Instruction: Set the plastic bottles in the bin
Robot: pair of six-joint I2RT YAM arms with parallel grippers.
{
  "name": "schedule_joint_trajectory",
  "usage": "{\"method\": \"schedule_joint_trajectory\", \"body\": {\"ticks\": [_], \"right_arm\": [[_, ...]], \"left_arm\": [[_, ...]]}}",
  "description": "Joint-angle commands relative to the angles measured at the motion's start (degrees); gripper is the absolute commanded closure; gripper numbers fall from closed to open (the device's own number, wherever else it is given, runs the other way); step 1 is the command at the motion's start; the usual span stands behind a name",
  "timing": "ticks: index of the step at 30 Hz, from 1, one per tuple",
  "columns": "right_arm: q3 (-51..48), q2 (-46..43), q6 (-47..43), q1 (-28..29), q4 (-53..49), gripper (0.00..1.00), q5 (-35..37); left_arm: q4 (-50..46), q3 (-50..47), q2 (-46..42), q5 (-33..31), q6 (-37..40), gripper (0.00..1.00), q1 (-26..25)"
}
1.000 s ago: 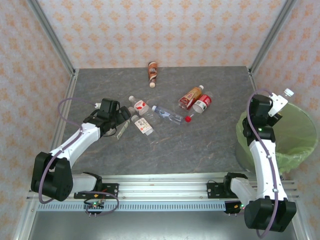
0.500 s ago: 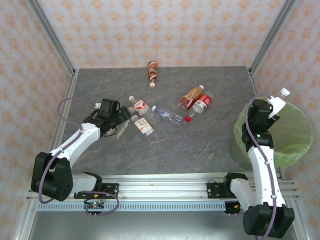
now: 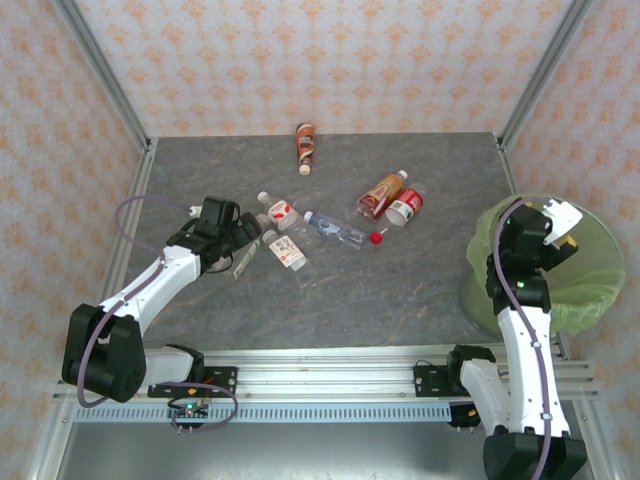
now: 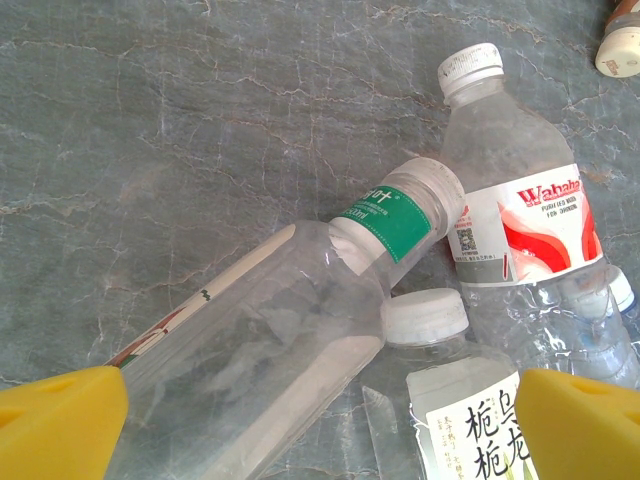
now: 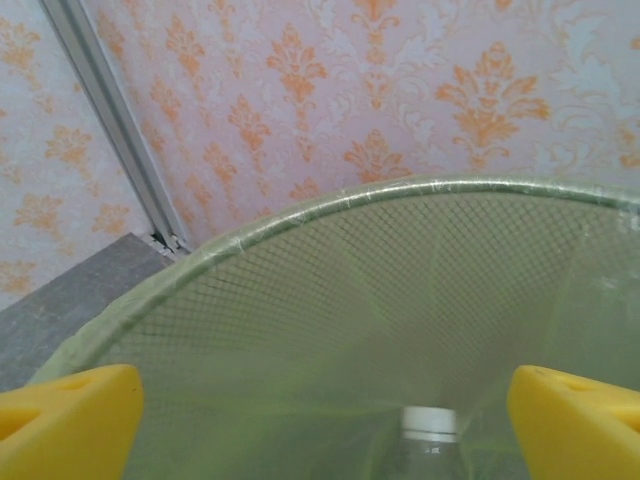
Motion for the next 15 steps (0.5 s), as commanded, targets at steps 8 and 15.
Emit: {"method": "schedule_joint_trajectory", "body": {"ticks": [8, 15], "right_arm": [[9.5, -0.4, 3.0, 0.1, -11.2, 0.01, -1.1], [15.5, -0.7, 3.8, 0.1, -13.7, 0.01, -20.5]], "left_arm": [[-4.6, 2.2, -1.1, -5.2, 2.2, 0.00, -0.3], [-11.8, 7.0, 2.2, -10.9, 6.4, 0.00, -0.3]]}}
